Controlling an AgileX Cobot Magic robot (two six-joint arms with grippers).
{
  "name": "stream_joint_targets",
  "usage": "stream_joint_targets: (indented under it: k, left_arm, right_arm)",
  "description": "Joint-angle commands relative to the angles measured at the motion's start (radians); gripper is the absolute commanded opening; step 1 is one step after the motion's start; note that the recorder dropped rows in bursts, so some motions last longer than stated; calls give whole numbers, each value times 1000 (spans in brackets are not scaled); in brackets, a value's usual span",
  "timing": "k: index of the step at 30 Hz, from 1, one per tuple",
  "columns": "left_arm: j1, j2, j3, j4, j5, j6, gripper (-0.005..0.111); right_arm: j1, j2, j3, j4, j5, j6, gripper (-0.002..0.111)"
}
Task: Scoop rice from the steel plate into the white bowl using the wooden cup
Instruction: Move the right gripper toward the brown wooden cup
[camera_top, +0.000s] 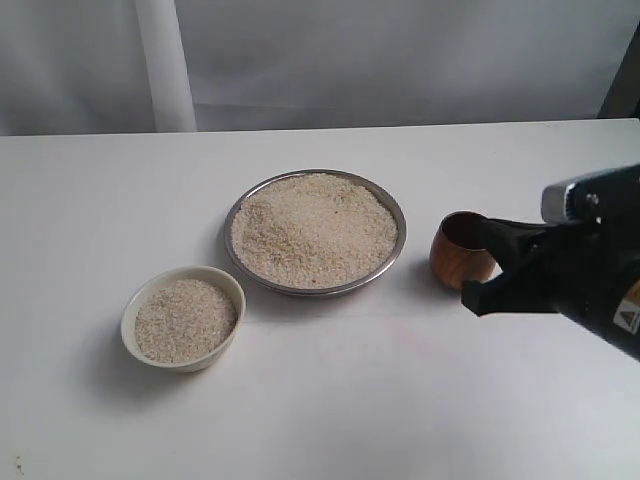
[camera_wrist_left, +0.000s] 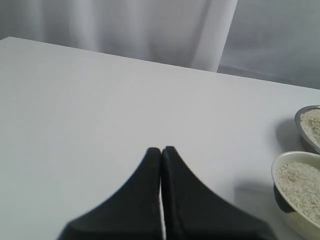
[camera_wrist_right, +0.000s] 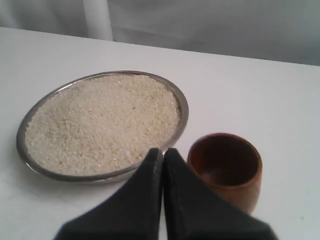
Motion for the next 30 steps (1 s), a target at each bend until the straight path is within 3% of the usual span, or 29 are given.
stream_joint_targets:
  k: [1,6,13,25,30]
  left_arm:
    - [0,-2,-4,3,-7,-1,0]
    - [0,-2,-4,3,-7,-1,0]
    - [0,-2,-4,3,-7,-1,0]
    - [0,-2,-4,3,-7,-1,0]
    - [0,-2,-4,3,-7,-1,0]
  right_arm:
    - [3,1,111,51,-116,-40,0]
    - [1,86,150,165,-161,-183,0]
    - [1,377,150,201,-490,-93,0]
    - [1,501,150,201,-537,-75,0]
    - [1,501,150,201,-537,-75,19]
